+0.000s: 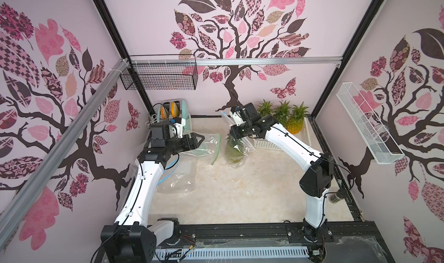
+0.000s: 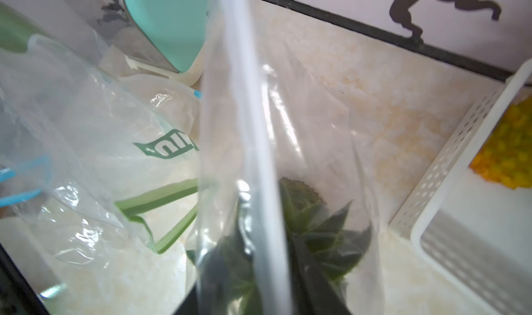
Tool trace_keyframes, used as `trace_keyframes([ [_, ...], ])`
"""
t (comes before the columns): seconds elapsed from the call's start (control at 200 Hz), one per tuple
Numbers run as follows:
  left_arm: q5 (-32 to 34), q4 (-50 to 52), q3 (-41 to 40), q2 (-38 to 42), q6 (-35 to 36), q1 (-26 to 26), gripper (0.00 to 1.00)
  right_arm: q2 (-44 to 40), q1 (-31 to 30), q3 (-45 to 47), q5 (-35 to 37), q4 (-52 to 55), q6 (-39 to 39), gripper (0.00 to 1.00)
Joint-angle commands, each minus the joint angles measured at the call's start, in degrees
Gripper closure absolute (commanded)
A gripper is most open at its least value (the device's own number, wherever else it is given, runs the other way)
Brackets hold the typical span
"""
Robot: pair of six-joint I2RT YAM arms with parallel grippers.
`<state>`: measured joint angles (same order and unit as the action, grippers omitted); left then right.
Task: Open the zip-top bag and take out the pineapple
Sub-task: Pick up the zipper food storage bag at the center of the board.
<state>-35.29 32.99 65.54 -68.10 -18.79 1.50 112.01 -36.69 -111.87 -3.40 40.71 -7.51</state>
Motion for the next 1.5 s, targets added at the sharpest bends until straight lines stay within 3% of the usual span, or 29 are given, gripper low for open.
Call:
trace_keyframes([
  [0.0, -0.62, -0.77, 0.17, 0.69, 0.94, 0.07, 0.19, -2.26, -0.18, 1.6, 1.46, 2.34, 0.91, 0.92],
  [0.315, -0.53, -0.35, 1.1, 1.92, 1.89, -0.24, 0.19, -9.0, 0.05, 2.05, -2.46, 5.88, 8.18, 1.0],
  [0.685, -3.63, 0.46, 0.16, 4.49, 3.16, -4.86, 0.19, -22.57, 0.09, 11.34, -10.53, 6.2, 13.2, 1.0],
  [1.075, -9.61, -5.5, -3.37, 5.48, 2.28, -4.93, 0.19, -32.24, -0.59, 18.71, -18.3, 6.93, 18.78, 1.0],
  [1.495, -4.69, 5.05, 2.09, 2.28, 3.97, -7.74, 0.19, -30.13, -14.0, 17.21, -13.47, 10.04, 20.92, 1.0],
])
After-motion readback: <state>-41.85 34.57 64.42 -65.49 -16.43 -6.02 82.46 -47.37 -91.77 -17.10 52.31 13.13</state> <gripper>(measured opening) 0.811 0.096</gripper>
